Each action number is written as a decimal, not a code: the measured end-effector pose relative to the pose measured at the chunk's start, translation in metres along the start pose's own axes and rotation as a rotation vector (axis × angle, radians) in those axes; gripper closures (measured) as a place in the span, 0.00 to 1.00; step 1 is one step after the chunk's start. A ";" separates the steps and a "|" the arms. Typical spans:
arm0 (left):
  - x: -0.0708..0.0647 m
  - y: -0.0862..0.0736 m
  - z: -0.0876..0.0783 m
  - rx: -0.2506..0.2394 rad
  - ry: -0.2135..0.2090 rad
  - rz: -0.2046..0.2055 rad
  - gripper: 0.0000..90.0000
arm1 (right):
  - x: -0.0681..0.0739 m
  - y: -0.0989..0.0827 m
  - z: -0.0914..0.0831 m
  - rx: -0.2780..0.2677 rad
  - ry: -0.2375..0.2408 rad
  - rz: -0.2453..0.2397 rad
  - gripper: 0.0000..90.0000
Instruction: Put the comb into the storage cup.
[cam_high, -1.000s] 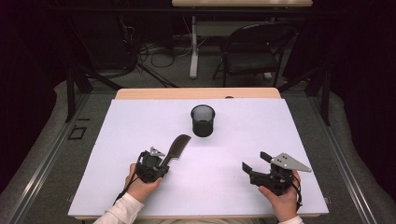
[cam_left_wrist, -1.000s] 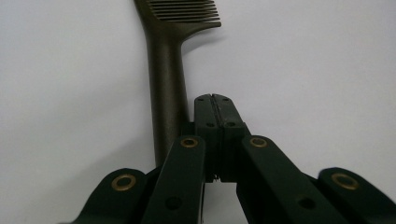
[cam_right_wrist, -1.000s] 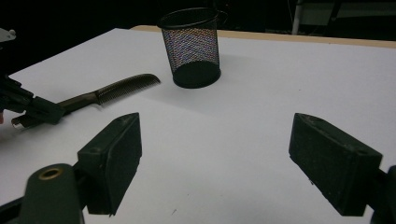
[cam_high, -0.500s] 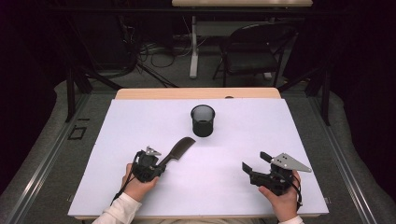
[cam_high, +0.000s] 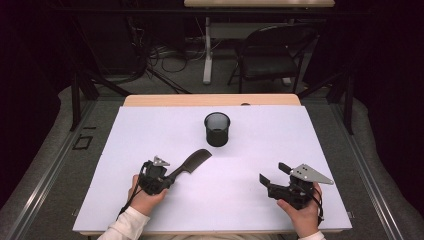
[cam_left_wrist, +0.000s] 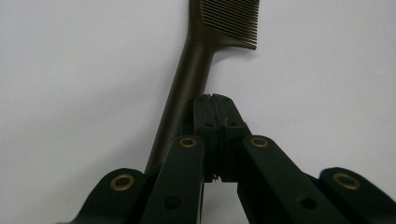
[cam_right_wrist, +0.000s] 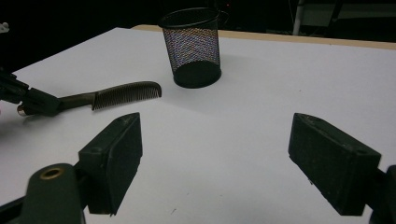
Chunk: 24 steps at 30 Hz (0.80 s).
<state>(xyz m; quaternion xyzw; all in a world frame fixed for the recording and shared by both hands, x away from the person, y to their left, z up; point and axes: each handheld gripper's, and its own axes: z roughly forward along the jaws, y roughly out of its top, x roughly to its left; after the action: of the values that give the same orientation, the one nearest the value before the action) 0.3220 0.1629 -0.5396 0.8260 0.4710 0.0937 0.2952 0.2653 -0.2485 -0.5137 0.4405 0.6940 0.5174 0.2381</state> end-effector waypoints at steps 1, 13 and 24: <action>0.000 0.000 -0.001 -0.003 -0.001 0.002 0.99 | 0.000 0.000 0.000 0.000 0.000 0.000 0.20; 0.007 0.001 -0.014 -0.051 -0.031 -0.015 0.87 | 0.000 0.000 -0.001 -0.001 -0.001 0.001 0.20; 0.011 0.003 -0.020 -0.072 -0.050 -0.023 0.69 | -0.001 0.000 0.000 -0.004 0.002 0.002 0.20</action>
<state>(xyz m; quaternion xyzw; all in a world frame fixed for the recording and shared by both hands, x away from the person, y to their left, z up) 0.3219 0.1788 -0.5234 0.8114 0.4692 0.0868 0.3375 0.2656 -0.2491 -0.5138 0.4404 0.6925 0.5196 0.2378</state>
